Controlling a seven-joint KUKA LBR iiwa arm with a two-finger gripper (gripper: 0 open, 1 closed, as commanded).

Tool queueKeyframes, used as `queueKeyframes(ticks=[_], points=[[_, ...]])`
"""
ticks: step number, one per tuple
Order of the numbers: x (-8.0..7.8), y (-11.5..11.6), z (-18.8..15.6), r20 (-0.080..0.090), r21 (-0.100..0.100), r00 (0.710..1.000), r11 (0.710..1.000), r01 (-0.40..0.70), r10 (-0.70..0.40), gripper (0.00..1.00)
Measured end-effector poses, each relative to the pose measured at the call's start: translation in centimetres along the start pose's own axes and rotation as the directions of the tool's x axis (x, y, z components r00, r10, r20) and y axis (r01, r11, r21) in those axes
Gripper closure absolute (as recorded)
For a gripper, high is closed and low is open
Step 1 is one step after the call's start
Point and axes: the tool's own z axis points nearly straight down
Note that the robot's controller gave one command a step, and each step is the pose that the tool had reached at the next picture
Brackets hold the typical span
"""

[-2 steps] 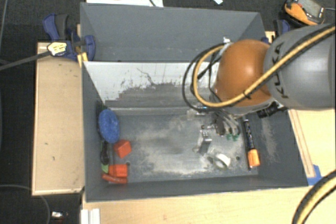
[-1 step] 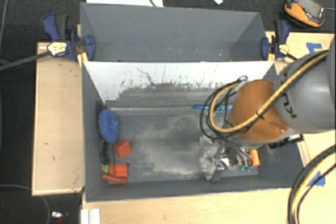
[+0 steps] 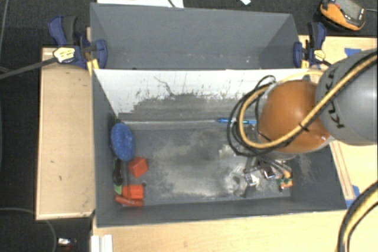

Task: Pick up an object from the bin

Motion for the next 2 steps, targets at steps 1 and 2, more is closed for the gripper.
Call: queueKeyframes(ticks=[1,2], points=[[-0.1,-2.3,0.4,-0.006,0.004,0.936,0.936,-0.352,0.352,0.0],[0.2,-3.0,2.1,-0.005,0.002,0.935,0.935,-0.355,0.355,0.0]])
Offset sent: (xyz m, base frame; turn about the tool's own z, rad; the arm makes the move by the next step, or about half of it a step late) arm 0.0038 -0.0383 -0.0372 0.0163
